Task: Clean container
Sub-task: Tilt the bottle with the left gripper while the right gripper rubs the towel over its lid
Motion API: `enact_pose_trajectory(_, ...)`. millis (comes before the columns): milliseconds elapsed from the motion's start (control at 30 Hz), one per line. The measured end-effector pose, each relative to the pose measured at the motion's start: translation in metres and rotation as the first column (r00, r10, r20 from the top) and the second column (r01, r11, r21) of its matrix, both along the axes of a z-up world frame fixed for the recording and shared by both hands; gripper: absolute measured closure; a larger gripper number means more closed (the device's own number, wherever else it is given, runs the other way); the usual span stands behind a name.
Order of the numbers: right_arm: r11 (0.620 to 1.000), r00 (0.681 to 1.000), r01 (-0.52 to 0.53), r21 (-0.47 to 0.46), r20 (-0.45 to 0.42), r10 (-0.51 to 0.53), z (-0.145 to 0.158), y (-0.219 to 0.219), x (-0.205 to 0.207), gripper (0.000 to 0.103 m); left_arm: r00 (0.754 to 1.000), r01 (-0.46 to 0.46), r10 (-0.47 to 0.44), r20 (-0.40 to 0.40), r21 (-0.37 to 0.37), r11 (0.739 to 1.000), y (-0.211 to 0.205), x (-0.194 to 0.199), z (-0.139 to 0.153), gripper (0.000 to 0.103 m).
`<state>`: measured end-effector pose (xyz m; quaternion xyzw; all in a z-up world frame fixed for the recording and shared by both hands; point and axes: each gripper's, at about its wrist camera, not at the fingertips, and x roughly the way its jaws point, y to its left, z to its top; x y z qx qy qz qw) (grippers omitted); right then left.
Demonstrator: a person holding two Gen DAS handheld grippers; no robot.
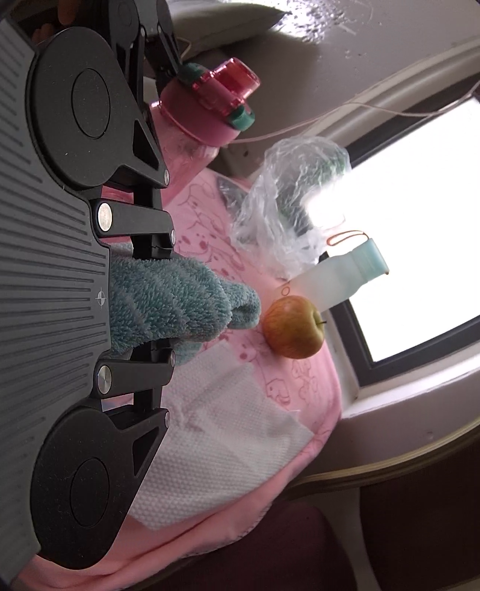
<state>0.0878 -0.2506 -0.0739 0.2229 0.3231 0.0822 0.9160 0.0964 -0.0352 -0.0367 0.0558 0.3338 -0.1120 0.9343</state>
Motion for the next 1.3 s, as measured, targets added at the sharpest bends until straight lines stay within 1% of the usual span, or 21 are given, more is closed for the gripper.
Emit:
enact_pose_trajectory(67, 1.0, 1.0, 0.005, 0.008, -0.001, -0.005, -0.001, -0.002, -0.002, 0.071, 0.992, -0.127, 0.127, 0.011, -0.027, 0.992, -0.006, -0.005, 0.003, 0.009)
enact_pose_trajectory(100, 1.0, 1.0, 0.006, 0.014, 0.002, -0.006, 0.0, -0.004, -0.004, 0.071, 0.979, -0.202, 0.202, 0.013, -0.039, 0.979, -0.009, -0.007, 0.004, 0.009)
enact_pose_trajectory(133, 1.0, 1.0, 0.008, 0.019, 0.004, -0.008, 0.0, -0.005, -0.006, 0.071, 0.961, -0.275, 0.276, 0.014, -0.053, 0.96, -0.013, -0.007, 0.004, 0.009)
enact_pose_trajectory(200, 1.0, 1.0, 0.013, 0.028, 0.008, -0.013, 0.001, -0.007, -0.009, 0.071, 0.914, -0.402, 0.405, 0.01, -0.093, 0.911, -0.018, -0.006, 0.004, 0.008)
enact_pose_trajectory(267, 0.999, 1.0, 0.016, 0.036, 0.013, -0.017, 0.002, -0.008, -0.013, 0.07, 0.882, -0.468, 0.472, 0.004, -0.125, 0.875, -0.023, -0.003, 0.004, 0.009)
enact_pose_trajectory(333, 0.999, 1.0, 0.019, 0.039, 0.017, -0.02, 0.004, -0.01, -0.017, 0.07, 0.865, -0.497, 0.501, -0.002, -0.134, 0.857, -0.028, 0.001, 0.004, 0.011)
enact_pose_trajectory(367, 0.999, 1.0, 0.02, 0.04, 0.018, -0.021, 0.005, -0.01, -0.018, 0.07, 0.861, -0.504, 0.508, -0.006, -0.138, 0.852, -0.028, 0.003, 0.005, 0.016)
enact_pose_trajectory(400, 0.999, 1.0, 0.021, 0.041, 0.018, -0.022, 0.006, -0.011, -0.02, 0.07, 0.864, -0.5, 0.504, -0.007, -0.14, 0.855, -0.028, 0.005, 0.006, 0.024)
enact_pose_trajectory(433, 0.999, 1.0, 0.022, 0.041, 0.018, -0.023, 0.007, -0.012, -0.022, 0.07, 0.879, -0.473, 0.477, -0.004, -0.133, 0.871, -0.028, 0.007, 0.007, 0.03)
enact_pose_trajectory(567, 0.999, 1.0, 0.022, 0.043, 0.019, -0.022, 0.009, -0.013, -0.026, 0.07, 0.941, -0.334, 0.338, 0.012, -0.104, 0.937, -0.019, 0.006, 0.007, 0.032)
enact_pose_trajectory(667, 0.999, 1.0, 0.019, 0.047, 0.023, -0.02, 0.011, -0.013, -0.028, 0.07, 0.984, -0.169, 0.174, 0.025, -0.125, 0.978, 0.001, 0.004, 0.003, 0.032)
enact_pose_trajectory(733, 0.999, 0.999, 0.01, 0.05, 0.033, -0.012, 0.013, -0.013, -0.029, 0.07, 0.998, -0.038, 0.045, 0.045, -0.146, 0.989, 0.019, -0.001, 0.001, 0.032)
enact_pose_trajectory(800, 0.999, 0.999, 0.002, 0.047, 0.047, -0.004, 0.015, -0.012, -0.03, 0.07, 0.995, 0.084, -0.072, 0.075, -0.165, 0.983, 0.034, -0.007, -0.003, 0.032)
enact_pose_trajectory(867, 0.999, 0.997, -0.015, 0.038, 0.072, 0.012, 0.019, -0.011, -0.028, 0.07, 0.979, 0.185, -0.168, 0.116, -0.162, 0.969, 0.045, -0.018, -0.006, 0.032)
enact_pose_trajectory(967, 0.997, 0.987, -0.075, 0.019, 0.142, 0.072, 0.033, -0.005, -0.023, 0.07, 0.953, 0.275, -0.251, 0.172, -0.132, 0.952, 0.052, -0.038, -0.011, 0.032)
enact_pose_trajectory(1033, 0.987, 0.967, -0.158, 0.033, 0.208, 0.147, 0.047, 0.0, -0.019, 0.069, 0.938, 0.308, -0.284, 0.2, -0.099, 0.946, 0.052, -0.049, -0.014, 0.032)
enact_pose_trajectory(1100, 0.95, 0.929, -0.293, 0.103, 0.265, 0.258, 0.062, 0.006, -0.01, 0.069, 0.924, 0.332, -0.31, 0.222, -0.065, 0.941, 0.051, -0.058, -0.017, 0.032)
enact_pose_trajectory(1167, 0.88, 0.882, -0.439, 0.18, 0.274, 0.383, 0.073, 0.017, 0.006, 0.067, 0.913, 0.35, -0.332, 0.238, -0.034, 0.936, 0.051, -0.065, -0.019, 0.032)
enact_pose_trajectory(1200, 0.83, 0.851, -0.512, 0.22, 0.261, 0.456, 0.076, 0.025, 0.016, 0.059, 0.907, 0.357, -0.342, 0.244, -0.018, 0.934, 0.051, -0.067, -0.019, 0.032)
enact_pose_trajectory(1267, 0.724, 0.779, -0.626, 0.289, 0.189, 0.598, 0.071, 0.047, 0.041, 0.054, 0.9, 0.366, -0.358, 0.249, 0.013, 0.93, 0.05, -0.072, -0.021, 0.032)
enact_pose_trajectory(1300, 0.707, 0.758, -0.646, 0.287, 0.131, 0.639, 0.065, 0.06, 0.052, 0.057, 0.899, 0.367, -0.361, 0.248, 0.022, 0.93, 0.05, -0.072, -0.022, 0.032)
